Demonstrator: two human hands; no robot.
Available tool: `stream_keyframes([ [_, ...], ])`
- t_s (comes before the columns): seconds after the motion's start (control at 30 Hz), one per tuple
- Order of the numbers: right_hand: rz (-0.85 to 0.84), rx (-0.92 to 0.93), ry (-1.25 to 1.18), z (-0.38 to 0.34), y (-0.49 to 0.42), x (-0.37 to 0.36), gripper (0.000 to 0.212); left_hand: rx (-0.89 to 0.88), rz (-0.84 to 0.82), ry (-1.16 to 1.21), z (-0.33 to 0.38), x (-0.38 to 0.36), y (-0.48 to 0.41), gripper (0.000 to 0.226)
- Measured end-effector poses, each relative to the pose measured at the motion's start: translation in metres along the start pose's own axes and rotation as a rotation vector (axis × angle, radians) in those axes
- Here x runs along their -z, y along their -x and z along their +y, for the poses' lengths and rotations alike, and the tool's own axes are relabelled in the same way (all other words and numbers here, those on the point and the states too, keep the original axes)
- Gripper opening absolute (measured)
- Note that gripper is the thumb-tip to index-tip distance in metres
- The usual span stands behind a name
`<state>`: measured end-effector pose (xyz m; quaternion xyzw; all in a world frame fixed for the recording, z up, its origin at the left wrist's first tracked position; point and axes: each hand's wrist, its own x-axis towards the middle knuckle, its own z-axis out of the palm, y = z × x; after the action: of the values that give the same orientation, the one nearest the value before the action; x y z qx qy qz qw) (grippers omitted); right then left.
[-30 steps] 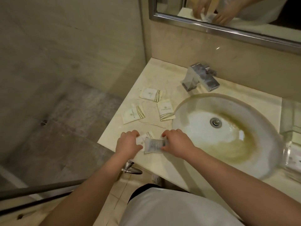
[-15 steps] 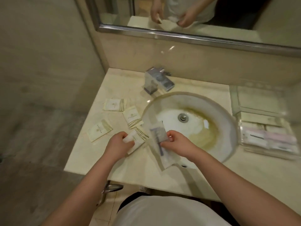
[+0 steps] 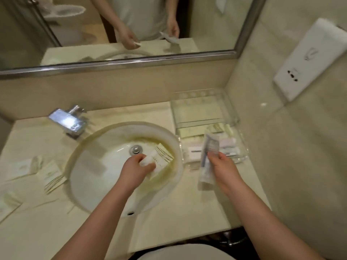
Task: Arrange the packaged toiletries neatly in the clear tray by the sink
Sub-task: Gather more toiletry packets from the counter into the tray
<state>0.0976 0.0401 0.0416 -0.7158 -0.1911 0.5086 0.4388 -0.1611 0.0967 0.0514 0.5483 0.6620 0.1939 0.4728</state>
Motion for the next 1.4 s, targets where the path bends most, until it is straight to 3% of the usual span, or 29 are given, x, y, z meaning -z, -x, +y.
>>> stream_keyframes([
  [0.1, 0.002, -0.049, 0.085, -0.016, -0.027, 0.040, 0.021, -0.021, -0.021, -0.033, 0.028, -0.031, -0.008, 0.015],
  [0.2, 0.013, 0.117, 0.384, -0.050, -0.052, 0.053, 0.016, -0.034, -0.055, -0.072, 0.045, -0.048, -0.016, 0.016],
  [0.4, -0.399, 0.290, 1.189, -0.110, -0.095, 0.027, 0.018, -0.061, -0.110, -0.107, 0.060, -0.061, -0.035, 0.013],
  [0.7, -0.348, 0.482, 1.593, -0.111, -0.123, -0.002, 0.036, -0.045, -0.168, -0.139, 0.057, -0.075, -0.056, 0.013],
  [0.87, -0.301, 0.562, 1.633, -0.095, -0.124, -0.008, 0.027, -0.046, -0.191, -0.160, 0.057, -0.081, -0.062, 0.016],
  [1.07, -0.131, 0.756, 1.399, -0.083, -0.120, -0.001, 0.028, -0.088, -0.208, -0.193, 0.062, -0.087, -0.069, 0.015],
  [1.27, -0.281, 0.631, 1.400, -0.073, -0.123, 0.004, 0.028, -0.117, -0.204, -0.274, 0.078, -0.107, -0.070, 0.022],
  [1.4, -0.168, 0.685, 1.176, -0.062, -0.120, 0.019, 0.028, -0.145, -0.123, -0.352, 0.079, -0.121, -0.069, 0.025],
])
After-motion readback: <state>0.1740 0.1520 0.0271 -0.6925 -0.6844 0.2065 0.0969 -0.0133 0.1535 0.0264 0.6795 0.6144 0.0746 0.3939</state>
